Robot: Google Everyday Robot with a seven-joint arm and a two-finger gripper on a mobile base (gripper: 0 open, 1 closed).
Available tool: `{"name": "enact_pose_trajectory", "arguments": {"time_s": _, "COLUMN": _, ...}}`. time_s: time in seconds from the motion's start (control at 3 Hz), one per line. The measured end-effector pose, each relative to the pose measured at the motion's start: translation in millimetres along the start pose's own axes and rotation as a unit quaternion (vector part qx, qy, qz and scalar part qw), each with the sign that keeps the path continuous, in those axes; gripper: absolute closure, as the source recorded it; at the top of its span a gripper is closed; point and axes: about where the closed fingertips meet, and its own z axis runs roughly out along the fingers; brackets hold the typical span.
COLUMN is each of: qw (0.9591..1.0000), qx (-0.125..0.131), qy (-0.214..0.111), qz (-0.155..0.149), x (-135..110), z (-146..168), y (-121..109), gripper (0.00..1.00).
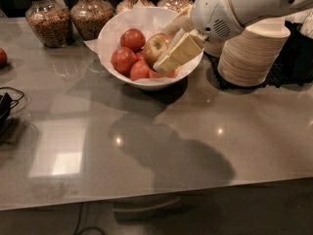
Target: Pick apple from white bowl
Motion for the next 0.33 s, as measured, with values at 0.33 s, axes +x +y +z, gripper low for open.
{"name": "enact_pose_trajectory", "arguments": {"time_s": 0.33, "qw": 1.0, "qx": 0.0, "qy": 0.0, "qz": 0.0, "x": 0.0, "z": 0.0, "y": 0.0, "gripper": 1.0}}
